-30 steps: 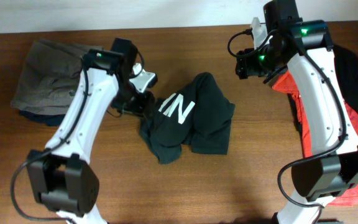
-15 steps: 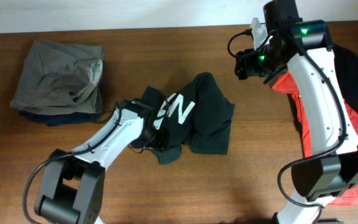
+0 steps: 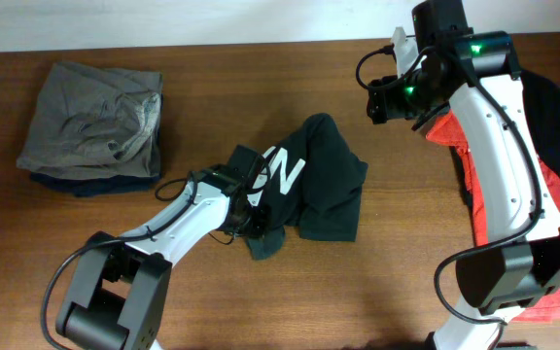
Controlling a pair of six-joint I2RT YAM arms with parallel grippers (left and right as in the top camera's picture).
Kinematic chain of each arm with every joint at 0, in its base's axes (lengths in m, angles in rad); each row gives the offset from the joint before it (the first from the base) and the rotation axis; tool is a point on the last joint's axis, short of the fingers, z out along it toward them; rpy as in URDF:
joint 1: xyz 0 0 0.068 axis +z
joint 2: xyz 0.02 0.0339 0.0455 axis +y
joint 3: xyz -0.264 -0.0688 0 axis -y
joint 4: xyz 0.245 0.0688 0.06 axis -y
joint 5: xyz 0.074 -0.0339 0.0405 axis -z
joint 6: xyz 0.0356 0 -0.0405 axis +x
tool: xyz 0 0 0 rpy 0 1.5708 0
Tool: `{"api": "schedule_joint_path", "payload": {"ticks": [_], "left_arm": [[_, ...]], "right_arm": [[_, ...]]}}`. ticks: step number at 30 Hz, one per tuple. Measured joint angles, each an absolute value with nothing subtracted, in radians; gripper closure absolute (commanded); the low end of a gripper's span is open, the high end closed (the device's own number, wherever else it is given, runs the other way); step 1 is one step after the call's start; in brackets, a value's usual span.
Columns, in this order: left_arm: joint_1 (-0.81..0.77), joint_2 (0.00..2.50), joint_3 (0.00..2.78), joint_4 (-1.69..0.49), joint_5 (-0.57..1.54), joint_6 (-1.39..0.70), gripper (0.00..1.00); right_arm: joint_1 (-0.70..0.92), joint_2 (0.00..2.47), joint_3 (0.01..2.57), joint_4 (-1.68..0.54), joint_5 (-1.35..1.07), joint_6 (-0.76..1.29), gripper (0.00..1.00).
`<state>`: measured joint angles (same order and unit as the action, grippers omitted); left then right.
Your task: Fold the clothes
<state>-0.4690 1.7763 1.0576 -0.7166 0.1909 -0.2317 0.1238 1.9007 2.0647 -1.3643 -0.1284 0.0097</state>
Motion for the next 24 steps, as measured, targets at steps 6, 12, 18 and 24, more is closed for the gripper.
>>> {"api": "schedule_joint_path", "payload": {"ticks": [6, 12, 18, 24], "left_arm": [[-0.469, 1.776, 1.062, -0.745, 0.190, -0.229, 0.99], [-0.409, 1.776, 1.258, -0.981, 0.175, -0.229, 0.99], [-0.294, 1.768, 1.668, -1.030, 0.145, -0.214, 0.99], [-0.265, 1.761, 1.864, -0.990, 0.130, -0.203, 0.99]], "right_arm": [[0.124, 1.901, 2.065, -1.359, -0.128, 0.010, 0.21], [0.124, 1.901, 2.064, -1.406, -0.130, 0.011, 0.21], [0.124, 1.901, 2.064, -1.477, -0.172, 0.006, 0.21], [0.125, 1.901, 2.062, -1.486, -0.356, -0.108, 0.21]]}}
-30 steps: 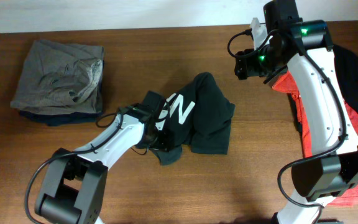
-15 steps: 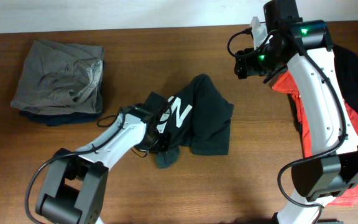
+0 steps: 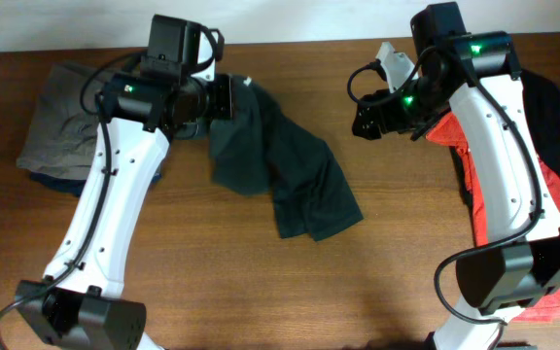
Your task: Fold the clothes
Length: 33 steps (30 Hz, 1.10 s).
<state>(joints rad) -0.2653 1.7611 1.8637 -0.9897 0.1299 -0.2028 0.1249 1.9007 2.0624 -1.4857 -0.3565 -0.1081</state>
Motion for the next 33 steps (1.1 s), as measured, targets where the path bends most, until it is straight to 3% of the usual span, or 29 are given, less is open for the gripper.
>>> {"api": "schedule_joint_path", "payload": {"ticks": [8, 14, 18, 28, 33], "left_arm": [[-0.266, 1.761, 1.876, -0.949, 0.130, -0.202, 0.99], [-0.267, 1.761, 1.876, -0.949, 0.069, -0.190, 0.99], [-0.267, 1.761, 1.876, -0.950, 0.024, -0.176, 0.99], [-0.267, 1.761, 1.876, -0.982, -0.035, -0.172, 0.98], [-0.267, 1.761, 1.876, -0.995, -0.037, -0.172, 0.98]], "right_arm": [[0.240, 1.889, 1.874, -1.268, -0.410, -0.157, 0.22], [0.338, 1.890, 1.629, -1.073, -0.366, -0.085, 0.23], [0.353, 1.890, 1.528, -1.067, -0.265, -0.049, 0.27], [0.512, 1.890, 1.436, -1.050, -0.080, -0.003, 0.27], [0.542, 1.890, 1.390, -0.979, -0.023, 0.016, 0.35]]}}
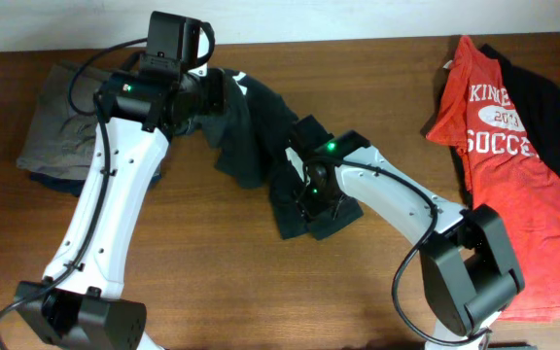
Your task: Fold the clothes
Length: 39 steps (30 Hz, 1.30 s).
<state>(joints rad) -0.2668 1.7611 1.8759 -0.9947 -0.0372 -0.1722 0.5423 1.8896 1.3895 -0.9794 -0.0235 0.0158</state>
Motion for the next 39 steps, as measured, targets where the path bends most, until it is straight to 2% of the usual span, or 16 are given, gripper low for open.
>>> {"api": "schedule_joint_path", "payload": {"ticks": [2, 12, 14, 16, 22, 30, 35, 38, 39], "left_arm": [[-0.267, 1.761, 1.876, -1.004, -0.039, -0.172, 0.98], [-0.267, 1.761, 1.876, -1.008, -0.039, -0.172, 0.98], [-0.267, 1.761, 1.876, -1.009, -0.039, -0.172, 0.98], [-0.267, 1.761, 1.876, -1.010, -0.039, -0.172, 0.98], [-0.267, 1.761, 1.876, -1.010, -0.039, -0.172, 0.98], [-0.267, 1.761, 1.876, -1.011, -0.042, -0.172, 0.98], [-0.267, 1.761, 1.876, -1.011, -0.042, -0.172, 0.98], [-0.267, 1.761, 1.876, -1.011, -0.042, -0.172, 0.98], [-0.267, 1.761, 1.876, -1.011, -0.042, -0.172, 0.98]], "right_arm": [[0.542, 1.890, 1.369, -0.960, -0.014, 0.022, 0.37], [0.543, 1.909, 1.324, -0.941, -0.008, 0.025, 0.37], [0.546, 1.913, 1.323, -0.945, -0.019, 0.026, 0.36], [0.563, 1.913, 1.323, -0.955, -0.035, 0.027, 0.30], [0.646, 1.915, 1.322, -0.960, -0.057, 0.022, 0.30], [0.640, 1.958, 1.322, -0.954, -0.015, 0.021, 0.31], [0.612, 1.971, 1.322, -0.953, -0.010, 0.020, 0.49], [0.588, 1.971, 1.322, -0.953, -0.003, 0.018, 0.71], [0.581, 1.971, 1.322, -0.953, -0.002, 0.012, 0.75]]}}
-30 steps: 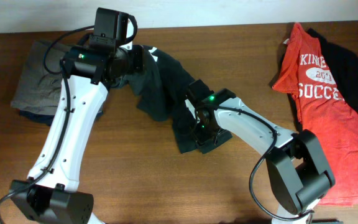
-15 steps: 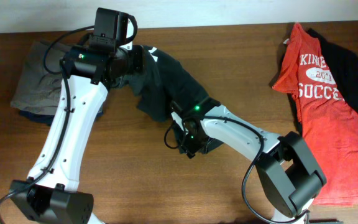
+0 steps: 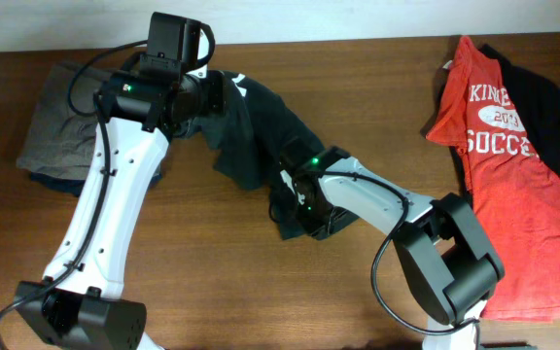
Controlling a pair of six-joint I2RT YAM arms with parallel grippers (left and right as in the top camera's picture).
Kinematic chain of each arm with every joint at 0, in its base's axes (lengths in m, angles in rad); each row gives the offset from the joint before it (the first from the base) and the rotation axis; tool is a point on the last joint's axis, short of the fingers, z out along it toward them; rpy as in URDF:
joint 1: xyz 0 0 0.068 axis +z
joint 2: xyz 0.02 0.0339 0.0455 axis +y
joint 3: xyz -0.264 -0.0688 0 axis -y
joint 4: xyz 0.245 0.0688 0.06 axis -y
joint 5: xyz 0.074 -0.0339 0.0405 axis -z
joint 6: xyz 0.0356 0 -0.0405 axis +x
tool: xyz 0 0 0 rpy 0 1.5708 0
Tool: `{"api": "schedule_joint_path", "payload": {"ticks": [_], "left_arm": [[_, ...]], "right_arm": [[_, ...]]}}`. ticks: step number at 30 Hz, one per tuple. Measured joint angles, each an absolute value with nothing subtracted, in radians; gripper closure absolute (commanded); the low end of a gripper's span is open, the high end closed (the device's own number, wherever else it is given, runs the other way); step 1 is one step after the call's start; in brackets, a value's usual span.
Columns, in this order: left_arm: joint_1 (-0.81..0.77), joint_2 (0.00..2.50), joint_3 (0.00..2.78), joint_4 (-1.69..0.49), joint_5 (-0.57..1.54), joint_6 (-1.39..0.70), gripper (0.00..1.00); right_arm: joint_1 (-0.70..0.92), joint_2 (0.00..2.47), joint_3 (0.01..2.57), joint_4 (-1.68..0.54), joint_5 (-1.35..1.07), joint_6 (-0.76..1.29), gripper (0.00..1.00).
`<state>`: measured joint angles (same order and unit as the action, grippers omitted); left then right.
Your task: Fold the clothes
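Observation:
A dark green shirt (image 3: 261, 136) stretches diagonally from the back left toward the table's middle. My left gripper (image 3: 220, 94) is shut on its upper end and holds that end raised near the folded pile. My right gripper (image 3: 305, 216) points down into the shirt's lower end, which lies bunched on the wood. Its fingers are lost against the dark cloth, so their state does not show.
A folded pile (image 3: 86, 126), grey on navy, lies at the back left beside the left arm. A red soccer shirt (image 3: 499, 156) lies spread over a black garment (image 3: 557, 107) along the right edge. Bare wooden table (image 3: 261, 301) shows at the front.
My right gripper has shifted a little to the left along the shirt's lower end, and its arm now lies lower across the cloth. The left arm and the shirt's upper end have not moved.
First my left gripper was low at the crumpled green shirt mid-table while my right arm stood by the red shirt. Then the left held the shirt raised at the back left. Later the right gripper was down on the shirt's lower end, where it still is.

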<state>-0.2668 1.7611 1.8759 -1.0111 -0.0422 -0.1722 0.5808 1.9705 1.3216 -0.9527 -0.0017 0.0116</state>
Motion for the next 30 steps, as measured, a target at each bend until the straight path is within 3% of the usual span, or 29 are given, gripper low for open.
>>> {"api": "schedule_joint_path", "payload": {"ticks": [2, 3, 9, 13, 15, 18, 19, 24, 30], "left_arm": [[-0.267, 1.761, 1.876, -1.011, -0.042, -0.172, 0.98], [-0.267, 1.761, 1.876, -1.011, -0.042, -0.172, 0.98], [-0.267, 1.761, 1.876, -1.011, -0.044, -0.172, 0.92], [-0.267, 1.761, 1.876, -1.015, -0.087, -0.171, 0.87], [-0.267, 1.761, 1.876, -1.015, -0.109, -0.167, 0.76], [-0.267, 1.761, 1.877, -1.016, -0.133, -0.131, 0.36], [-0.267, 1.761, 1.877, -1.017, -0.138, -0.117, 0.31], [-0.252, 1.758, 1.890, -1.018, -0.179, -0.065, 0.26], [-0.148, 1.656, 1.899, -1.037, -0.142, -0.045, 0.26]], "right_arm": [[0.567, 1.971, 1.322, -0.953, 0.000, 0.009, 0.93], [0.556, 1.971, 1.322, -0.953, 0.001, 0.007, 0.96], [0.527, 1.971, 1.323, -0.968, 0.000, 0.003, 0.96], [0.484, 1.967, 1.423, -1.098, 0.000, 0.004, 0.96], [0.444, 1.948, 1.530, -1.168, -0.001, 0.003, 0.96], [0.364, 1.907, 1.773, -1.293, -0.003, -0.002, 0.96], [0.335, 1.885, 1.856, -1.327, -0.007, -0.008, 0.96], [0.195, 1.822, 2.226, -1.517, -0.051, -0.050, 0.96], [0.108, 1.816, 2.348, -1.631, -0.069, -0.070, 0.96]]}}
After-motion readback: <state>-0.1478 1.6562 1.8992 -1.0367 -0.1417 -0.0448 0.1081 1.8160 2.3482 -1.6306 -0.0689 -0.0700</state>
